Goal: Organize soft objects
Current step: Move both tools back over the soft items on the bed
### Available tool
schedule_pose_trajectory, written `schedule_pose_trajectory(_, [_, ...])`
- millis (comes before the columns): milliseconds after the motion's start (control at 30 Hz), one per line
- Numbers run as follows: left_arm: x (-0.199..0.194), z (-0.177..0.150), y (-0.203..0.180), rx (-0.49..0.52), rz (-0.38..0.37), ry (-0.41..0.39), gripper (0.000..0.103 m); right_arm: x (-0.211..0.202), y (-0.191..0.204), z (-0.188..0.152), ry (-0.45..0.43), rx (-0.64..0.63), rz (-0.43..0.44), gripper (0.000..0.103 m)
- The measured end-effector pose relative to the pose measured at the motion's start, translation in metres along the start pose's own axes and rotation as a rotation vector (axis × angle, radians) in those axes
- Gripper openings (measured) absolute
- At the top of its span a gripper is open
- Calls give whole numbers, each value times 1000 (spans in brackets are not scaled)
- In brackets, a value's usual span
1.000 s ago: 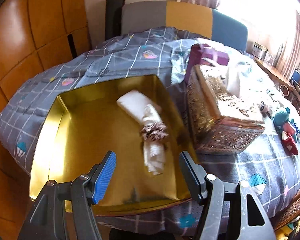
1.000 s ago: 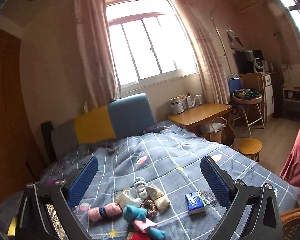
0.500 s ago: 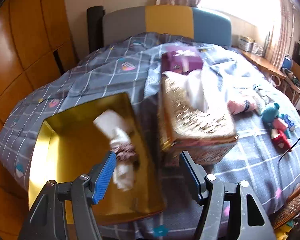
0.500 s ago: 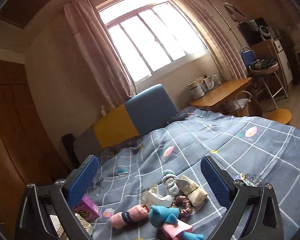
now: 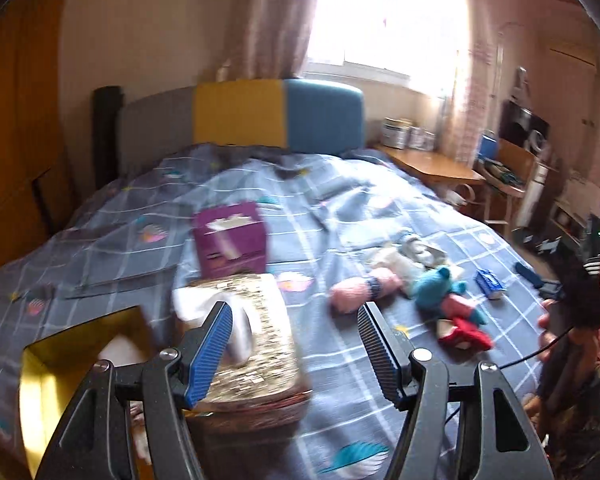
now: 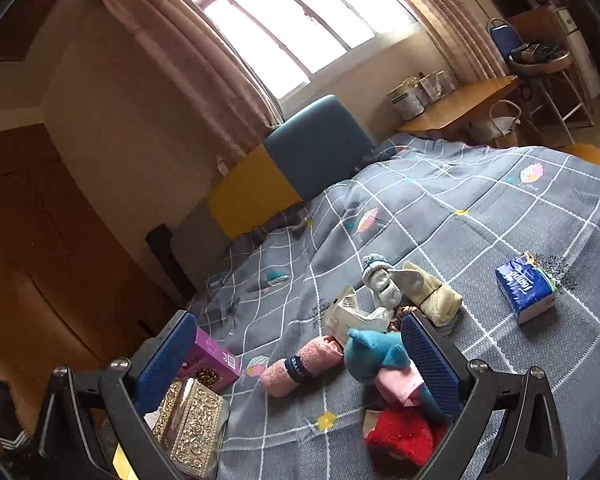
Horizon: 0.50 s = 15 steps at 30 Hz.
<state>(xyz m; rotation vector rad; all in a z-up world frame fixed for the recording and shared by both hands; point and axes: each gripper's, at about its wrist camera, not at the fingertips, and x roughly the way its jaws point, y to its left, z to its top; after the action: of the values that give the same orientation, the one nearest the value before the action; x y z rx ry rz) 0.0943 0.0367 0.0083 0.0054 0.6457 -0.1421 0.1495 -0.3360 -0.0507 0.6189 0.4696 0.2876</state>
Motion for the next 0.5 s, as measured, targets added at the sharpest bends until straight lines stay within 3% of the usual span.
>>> schedule_pose_trajectory(100, [19, 8, -27, 65, -18, 39, 66, 8, 7, -8, 61, -30, -23, 103])
schedule_pose_trajectory(200, [48, 18, -57, 149, -44, 89, 66, 9, 6, -8, 66, -32, -42, 103])
schedule_pose_trajectory(500, [176, 20, -116, 319, -37, 343, 67, 5, -18, 12, 70, 91, -115, 103])
